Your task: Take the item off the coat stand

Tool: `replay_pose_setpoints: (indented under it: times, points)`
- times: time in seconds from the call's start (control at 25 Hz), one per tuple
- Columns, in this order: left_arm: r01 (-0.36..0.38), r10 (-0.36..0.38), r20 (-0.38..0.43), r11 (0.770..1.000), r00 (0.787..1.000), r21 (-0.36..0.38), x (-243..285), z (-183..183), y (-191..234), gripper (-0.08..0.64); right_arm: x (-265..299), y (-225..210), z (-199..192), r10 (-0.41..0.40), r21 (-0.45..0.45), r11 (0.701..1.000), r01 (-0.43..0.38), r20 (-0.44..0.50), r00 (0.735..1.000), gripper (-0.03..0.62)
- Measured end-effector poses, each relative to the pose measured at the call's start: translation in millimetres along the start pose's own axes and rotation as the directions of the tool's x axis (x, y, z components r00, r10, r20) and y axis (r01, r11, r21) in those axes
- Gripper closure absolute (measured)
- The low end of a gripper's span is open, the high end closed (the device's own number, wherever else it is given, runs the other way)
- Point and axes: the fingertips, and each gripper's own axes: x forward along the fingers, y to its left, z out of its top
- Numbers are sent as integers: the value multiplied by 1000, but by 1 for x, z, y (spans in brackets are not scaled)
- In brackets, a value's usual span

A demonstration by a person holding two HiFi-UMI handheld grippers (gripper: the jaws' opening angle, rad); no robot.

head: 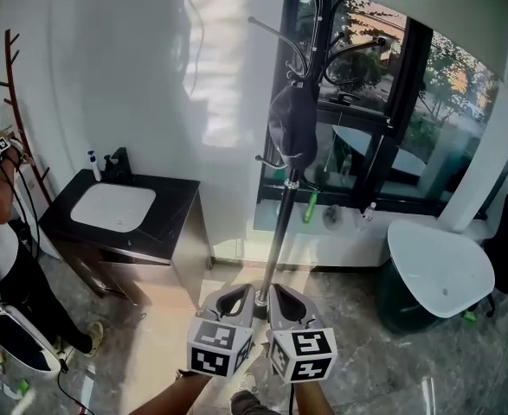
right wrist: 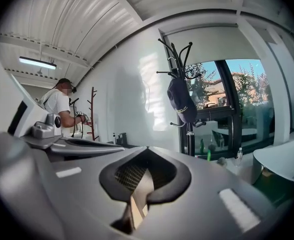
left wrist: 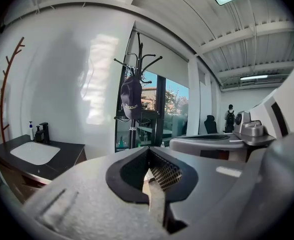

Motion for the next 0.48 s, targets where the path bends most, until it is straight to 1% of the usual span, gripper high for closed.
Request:
replay_pose_setpoints:
  times: [0.2,0.36,0.48]
  points:
    - [13,-13,-14,1000,1000,5,38,15,13,565,37,-23,15,-3,3,1000,3,10,1000,595]
    - [17,-17,-15,1000,1000,6,72,27,23,565,64,-42,27,3,-7,1000,-3,21,1000,586]
    - [24,-23,-16,1000,1000,16,96,36,28,565,83,-61,36,-7,-4,1000,8,22,1000,586]
